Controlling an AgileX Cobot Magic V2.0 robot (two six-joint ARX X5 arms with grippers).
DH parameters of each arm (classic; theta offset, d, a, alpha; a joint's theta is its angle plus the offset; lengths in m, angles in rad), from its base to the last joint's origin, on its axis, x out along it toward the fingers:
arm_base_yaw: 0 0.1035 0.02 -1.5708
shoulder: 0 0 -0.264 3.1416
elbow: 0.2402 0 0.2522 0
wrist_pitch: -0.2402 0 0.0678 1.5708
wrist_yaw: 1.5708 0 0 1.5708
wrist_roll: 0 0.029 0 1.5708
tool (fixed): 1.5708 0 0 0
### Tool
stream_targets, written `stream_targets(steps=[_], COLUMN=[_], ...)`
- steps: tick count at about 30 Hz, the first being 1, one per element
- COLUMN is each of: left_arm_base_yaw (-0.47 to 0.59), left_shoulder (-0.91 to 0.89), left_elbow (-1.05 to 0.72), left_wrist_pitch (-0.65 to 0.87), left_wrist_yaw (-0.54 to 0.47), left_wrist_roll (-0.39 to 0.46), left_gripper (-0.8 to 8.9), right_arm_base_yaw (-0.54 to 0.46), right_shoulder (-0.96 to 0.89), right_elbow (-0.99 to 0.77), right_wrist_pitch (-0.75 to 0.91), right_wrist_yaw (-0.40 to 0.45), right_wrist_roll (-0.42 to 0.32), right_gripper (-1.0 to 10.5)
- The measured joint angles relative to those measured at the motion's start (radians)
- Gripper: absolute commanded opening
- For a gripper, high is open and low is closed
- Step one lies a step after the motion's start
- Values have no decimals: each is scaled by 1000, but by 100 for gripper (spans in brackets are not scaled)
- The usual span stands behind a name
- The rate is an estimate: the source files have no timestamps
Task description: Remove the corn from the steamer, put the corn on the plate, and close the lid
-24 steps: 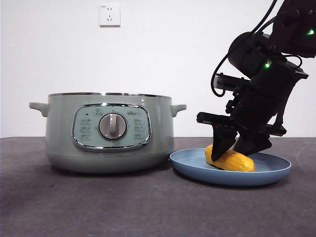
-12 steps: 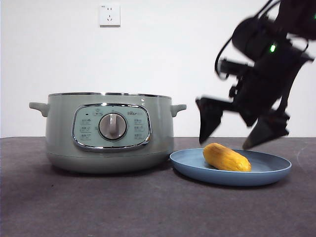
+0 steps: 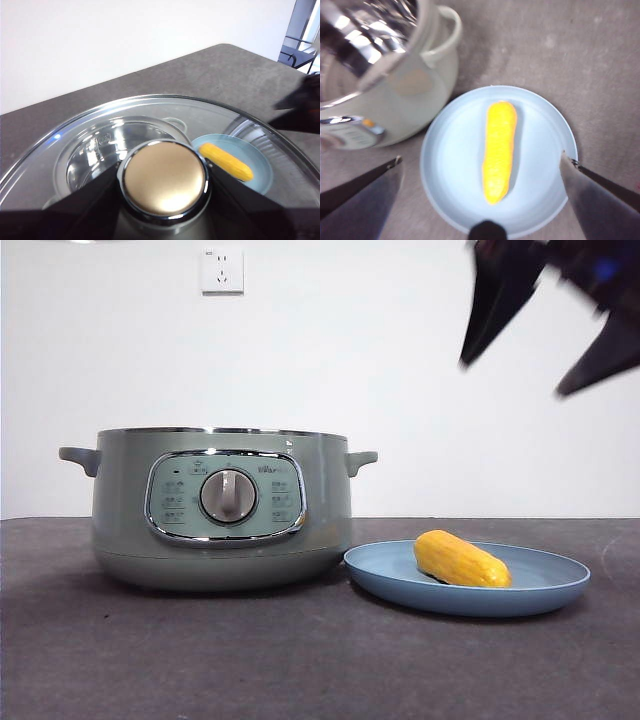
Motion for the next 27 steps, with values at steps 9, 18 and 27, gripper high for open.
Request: stream_targets(steps=[9, 18, 27], left_arm_base_yaw=[0, 0, 0], left_shoulder=[312, 547, 715], left_elbow=[0, 0, 0], left_wrist_pitch=[306, 538, 623], left_wrist_yaw=[0, 0, -3], left_wrist_roll=[18, 19, 19], left_gripper=[-8, -8, -8], right_arm_base_yaw=[0, 0, 0], right_shoulder=[-293, -438, -451], right_elbow=[0, 0, 0], right_wrist_pitch=[-211, -330, -379], right_wrist_yaw=[0, 0, 0], right_wrist_roll=[-1, -3, -3], right_gripper=[599, 598, 598])
